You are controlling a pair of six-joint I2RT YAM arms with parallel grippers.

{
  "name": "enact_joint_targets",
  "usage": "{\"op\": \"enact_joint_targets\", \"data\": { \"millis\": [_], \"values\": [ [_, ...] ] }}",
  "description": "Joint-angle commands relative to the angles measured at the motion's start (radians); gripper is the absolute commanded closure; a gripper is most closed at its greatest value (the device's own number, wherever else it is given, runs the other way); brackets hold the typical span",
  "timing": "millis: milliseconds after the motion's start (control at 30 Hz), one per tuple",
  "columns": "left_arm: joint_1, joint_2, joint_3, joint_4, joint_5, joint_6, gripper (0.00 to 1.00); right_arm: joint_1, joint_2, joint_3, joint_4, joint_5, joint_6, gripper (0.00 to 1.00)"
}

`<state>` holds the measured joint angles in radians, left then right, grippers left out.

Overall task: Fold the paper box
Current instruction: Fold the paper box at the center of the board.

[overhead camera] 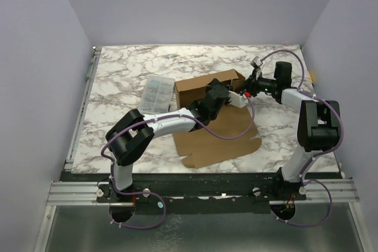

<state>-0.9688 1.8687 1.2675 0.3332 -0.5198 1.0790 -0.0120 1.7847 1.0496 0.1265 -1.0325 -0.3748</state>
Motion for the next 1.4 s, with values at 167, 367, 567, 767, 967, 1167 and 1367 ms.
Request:
{"op": "enact_joint_targets", "data": {
  "millis": [167,367,567,767,967,1167,1367],
  "values": [
    [-0.009,-0.032,0.046,-0.150,0.094,-0.146,0.86,0.050,-0.069,-0.109,0.263,0.089,0.075,0.68],
    [-0.007,-0.043,0.093,-0.239,0.141,-0.229,0.76,0.070,-0.098,-0.155,0.366,0.174,0.117,0.72],
    [0.019,-0.065,0.159,-0.358,0.256,-0.340,0.63,0.070,-0.083,-0.146,0.360,0.189,0.126,0.74],
    [0.062,-0.056,0.226,-0.450,0.375,-0.445,0.59,0.073,-0.077,-0.140,0.369,0.194,0.138,0.77],
    [0.139,-0.040,0.273,-0.508,0.504,-0.561,0.54,0.085,-0.080,-0.145,0.385,0.211,0.143,0.78],
    [0.195,-0.034,0.305,-0.538,0.614,-0.658,0.62,0.110,-0.078,-0.142,0.383,0.264,0.131,0.78],
    [0.235,-0.060,0.334,-0.540,0.729,-0.767,0.59,0.119,-0.066,-0.141,0.389,0.289,0.134,0.82]
  ]
}}
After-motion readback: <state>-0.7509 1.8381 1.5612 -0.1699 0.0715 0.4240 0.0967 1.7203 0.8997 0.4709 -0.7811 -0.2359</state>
